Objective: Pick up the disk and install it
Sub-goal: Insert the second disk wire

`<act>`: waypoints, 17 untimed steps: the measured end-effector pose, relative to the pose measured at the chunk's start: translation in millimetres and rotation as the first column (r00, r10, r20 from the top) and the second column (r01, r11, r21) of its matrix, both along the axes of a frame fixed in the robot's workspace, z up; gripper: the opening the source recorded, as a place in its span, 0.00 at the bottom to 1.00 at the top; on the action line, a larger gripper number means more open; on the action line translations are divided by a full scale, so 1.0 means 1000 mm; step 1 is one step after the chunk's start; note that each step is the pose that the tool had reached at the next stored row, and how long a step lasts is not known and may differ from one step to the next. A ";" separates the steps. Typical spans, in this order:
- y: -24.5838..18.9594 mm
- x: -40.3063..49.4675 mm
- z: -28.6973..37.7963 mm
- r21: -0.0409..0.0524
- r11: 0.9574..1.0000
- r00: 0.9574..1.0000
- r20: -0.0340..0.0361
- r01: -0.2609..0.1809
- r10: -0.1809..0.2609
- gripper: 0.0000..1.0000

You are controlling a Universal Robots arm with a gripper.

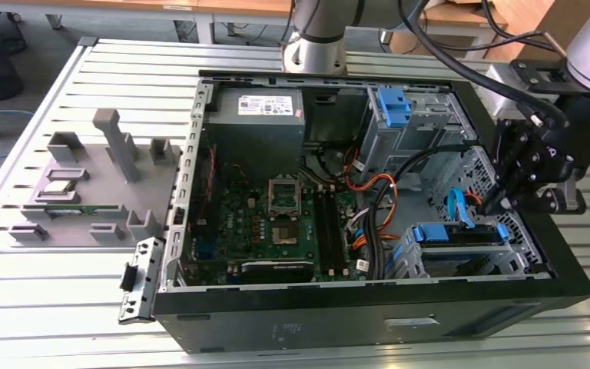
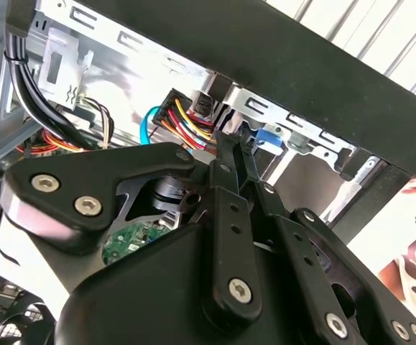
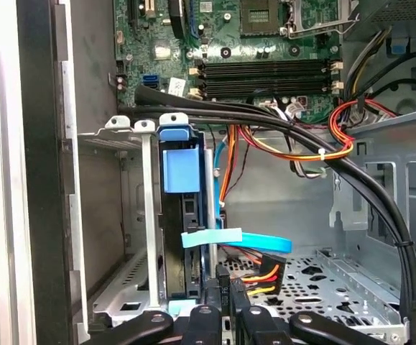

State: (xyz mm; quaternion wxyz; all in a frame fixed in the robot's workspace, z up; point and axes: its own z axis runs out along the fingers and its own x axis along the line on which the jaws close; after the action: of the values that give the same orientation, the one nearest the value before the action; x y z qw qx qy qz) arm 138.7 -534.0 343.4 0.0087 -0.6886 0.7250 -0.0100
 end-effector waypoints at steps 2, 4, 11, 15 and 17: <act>-0.0019 -0.0014 0.0000 0.004 1.000 1.000 0.005 -0.001 0.001 0.18; -0.0039 -0.0032 0.0000 0.007 1.000 1.000 0.010 -0.001 0.001 0.18; -0.0104 -0.0073 0.0000 0.009 1.000 1.000 0.017 -0.004 0.003 0.18; -0.0122 -0.0074 -0.0002 0.012 1.000 1.000 0.017 -0.011 0.010 0.18; -0.0123 -0.0074 -0.0005 0.020 1.000 1.000 0.017 -0.018 0.018 0.18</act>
State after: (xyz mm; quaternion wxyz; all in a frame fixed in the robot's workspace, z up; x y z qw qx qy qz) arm 131.3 -546.4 342.9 0.0216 -0.6948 0.7189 -0.0085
